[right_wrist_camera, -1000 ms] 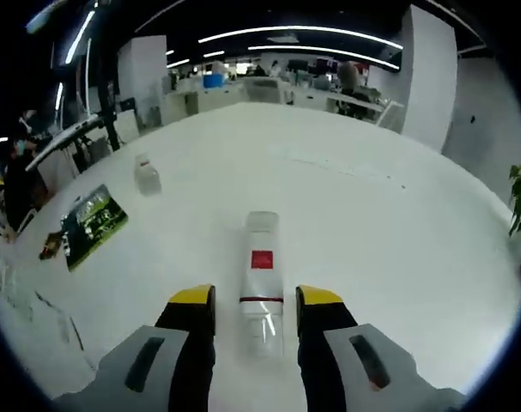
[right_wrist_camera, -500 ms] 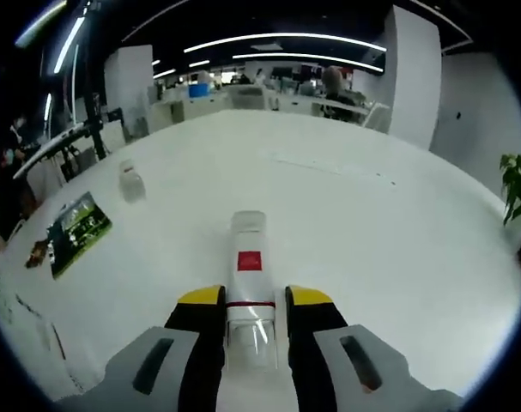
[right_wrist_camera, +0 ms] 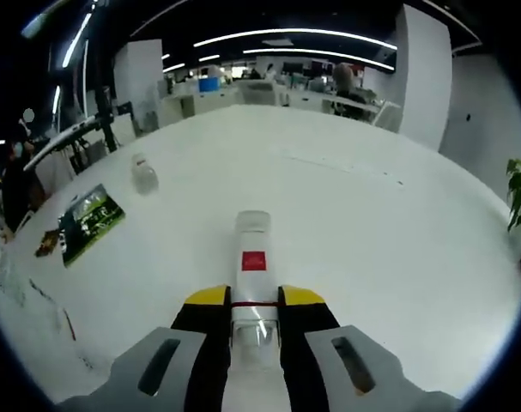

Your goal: Arrange the skincare products in the storage area until every visible bottle or jar stands upright without overlapping.

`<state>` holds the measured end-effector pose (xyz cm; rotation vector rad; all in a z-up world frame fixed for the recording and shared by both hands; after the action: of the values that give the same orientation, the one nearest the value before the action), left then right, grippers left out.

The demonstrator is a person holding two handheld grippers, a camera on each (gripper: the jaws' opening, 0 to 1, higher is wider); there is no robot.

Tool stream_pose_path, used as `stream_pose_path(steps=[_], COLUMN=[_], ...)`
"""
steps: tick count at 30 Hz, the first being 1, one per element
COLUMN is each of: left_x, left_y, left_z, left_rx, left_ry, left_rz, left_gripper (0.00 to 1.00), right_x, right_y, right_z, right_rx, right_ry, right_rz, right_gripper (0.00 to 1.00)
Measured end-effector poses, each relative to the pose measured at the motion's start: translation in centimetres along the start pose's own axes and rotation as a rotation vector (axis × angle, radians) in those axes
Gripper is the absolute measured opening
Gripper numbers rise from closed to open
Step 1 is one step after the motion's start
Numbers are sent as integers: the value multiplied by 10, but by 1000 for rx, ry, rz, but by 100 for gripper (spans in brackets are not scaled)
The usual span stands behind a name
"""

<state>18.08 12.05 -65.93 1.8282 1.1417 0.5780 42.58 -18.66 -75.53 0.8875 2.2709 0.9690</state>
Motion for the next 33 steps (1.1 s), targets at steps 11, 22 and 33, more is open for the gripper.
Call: stream_pose_path(steps=[11,22,33], left_x=[-2,-2,-3], left_y=[0,0,0], left_z=[-1,-1,-1], left_rx=[1,9,24], left_ry=[-6,2,-14], left_rz=[17,37,48], left_gripper=[97,96,96], right_x=[-3,-1,9], right_y=[20,48,66], right_z=[-41,-98,-157], right_rx=[-92,-222,-330], right_ry=[9,-2,0], right_rz=[-70,-114,-166], right_gripper=[20,21,21])
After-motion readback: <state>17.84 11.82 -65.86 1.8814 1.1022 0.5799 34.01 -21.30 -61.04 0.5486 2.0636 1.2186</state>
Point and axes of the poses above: the point that each gripper's makers call its tool centre point, and the gripper's own axes: z roughly forward along the fingers, x roughly to its left, y roughly out of its top, the point moved 10 cm from there along -z, roughly backward along the fingers, and after that the axes turned 12 degrees about -z, right-handed, at the moved point
